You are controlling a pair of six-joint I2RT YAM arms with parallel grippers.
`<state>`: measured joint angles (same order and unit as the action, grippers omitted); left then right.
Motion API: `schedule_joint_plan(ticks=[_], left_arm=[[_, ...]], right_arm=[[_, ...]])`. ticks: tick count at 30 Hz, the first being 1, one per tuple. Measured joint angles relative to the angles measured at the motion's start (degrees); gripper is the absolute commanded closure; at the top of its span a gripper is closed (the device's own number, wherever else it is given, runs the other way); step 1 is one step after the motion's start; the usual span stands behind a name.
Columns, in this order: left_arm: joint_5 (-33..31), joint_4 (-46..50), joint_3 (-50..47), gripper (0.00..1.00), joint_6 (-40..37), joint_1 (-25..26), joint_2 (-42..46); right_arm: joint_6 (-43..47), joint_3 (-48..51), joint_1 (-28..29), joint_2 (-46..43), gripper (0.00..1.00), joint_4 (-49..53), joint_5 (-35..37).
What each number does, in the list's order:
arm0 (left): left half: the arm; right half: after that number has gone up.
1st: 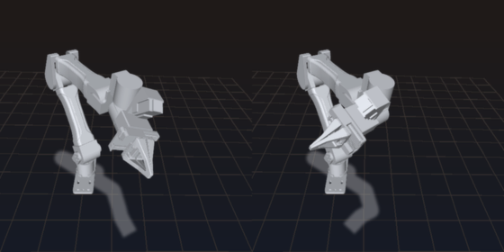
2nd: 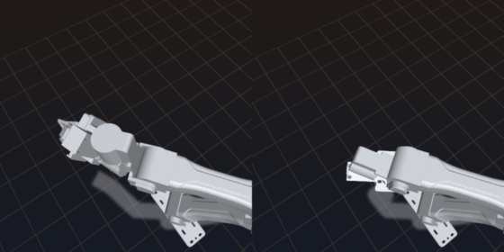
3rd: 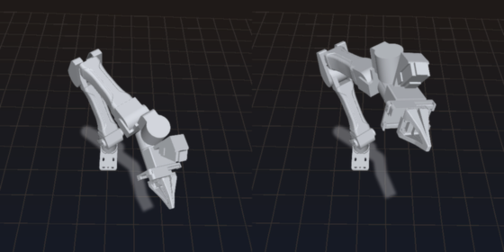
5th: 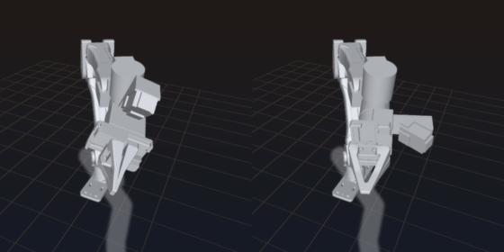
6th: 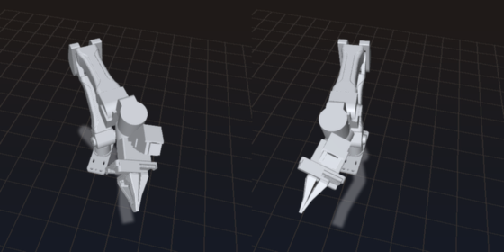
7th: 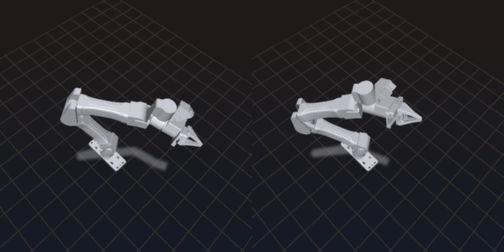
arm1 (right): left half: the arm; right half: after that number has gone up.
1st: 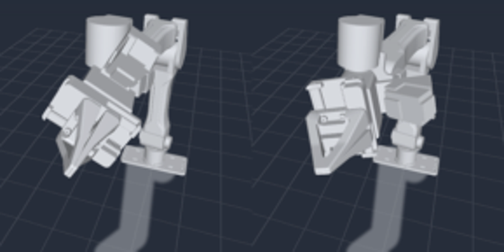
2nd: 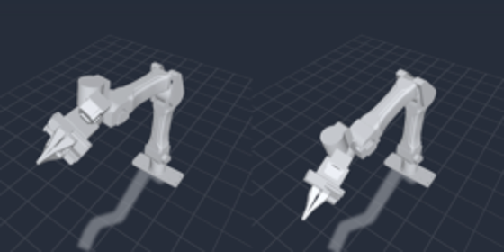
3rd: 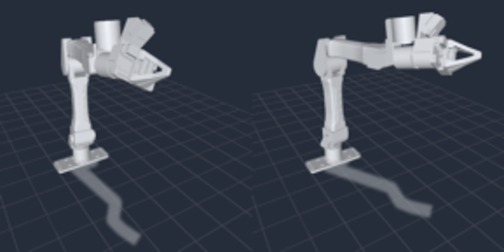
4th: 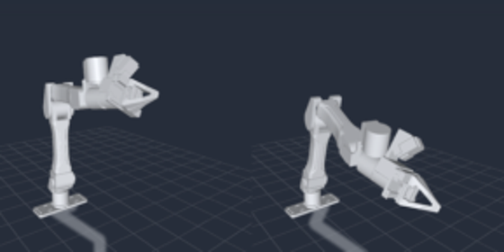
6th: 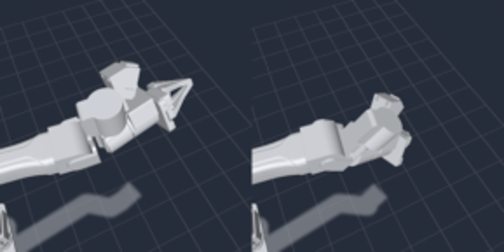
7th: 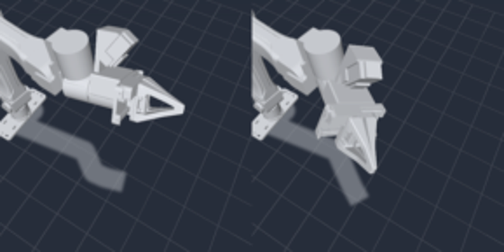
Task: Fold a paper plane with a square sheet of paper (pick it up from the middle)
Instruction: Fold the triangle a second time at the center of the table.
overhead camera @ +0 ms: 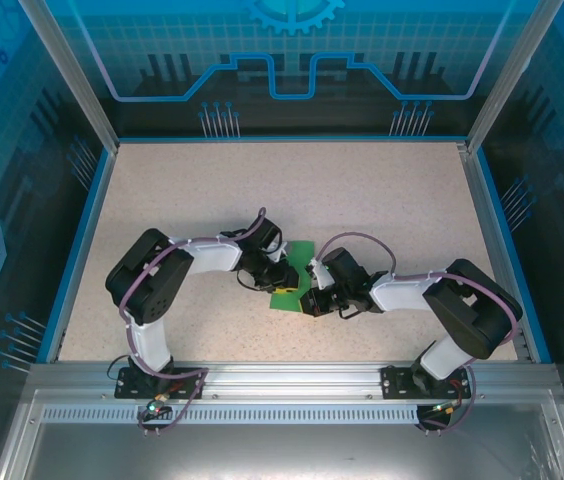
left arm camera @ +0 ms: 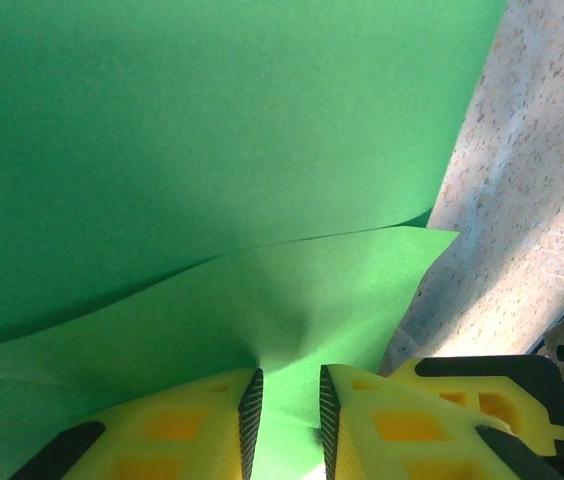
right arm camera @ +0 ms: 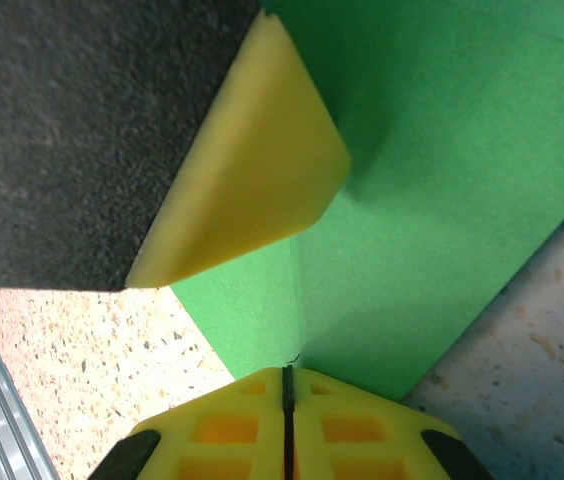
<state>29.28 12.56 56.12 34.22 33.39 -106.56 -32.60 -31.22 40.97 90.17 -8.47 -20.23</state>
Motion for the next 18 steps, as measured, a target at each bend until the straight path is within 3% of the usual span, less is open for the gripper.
schedule_joint_plan(ticks=[18], left_arm=[[-1.75,4.68,3.98,0.73,-2.05,-6.69,-1.36]], right_arm=[[0.00,-0.02,0.00,0.20,0.92,-0.39,-0.15]])
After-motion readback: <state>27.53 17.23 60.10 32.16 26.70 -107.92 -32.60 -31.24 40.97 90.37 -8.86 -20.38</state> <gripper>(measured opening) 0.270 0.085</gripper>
